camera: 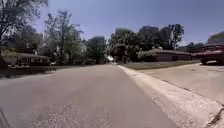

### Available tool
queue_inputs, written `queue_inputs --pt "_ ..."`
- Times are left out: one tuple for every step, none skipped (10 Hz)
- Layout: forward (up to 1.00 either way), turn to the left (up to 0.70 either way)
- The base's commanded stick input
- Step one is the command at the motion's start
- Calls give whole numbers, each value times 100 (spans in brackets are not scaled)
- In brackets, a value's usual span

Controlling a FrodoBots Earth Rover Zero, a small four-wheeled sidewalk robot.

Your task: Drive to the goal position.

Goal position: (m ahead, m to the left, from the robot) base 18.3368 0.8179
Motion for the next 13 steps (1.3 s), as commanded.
queue_inputs --pt "70 0" --pt "70 0" --pt "70 0" --pt "70 0" --pt "70 0" --pt "70 0" --pt "70 0" --pt "70 0" --pt "70 0" --pt "70 0" --pt "70 0" --pt "70 0" --pt "70 0"
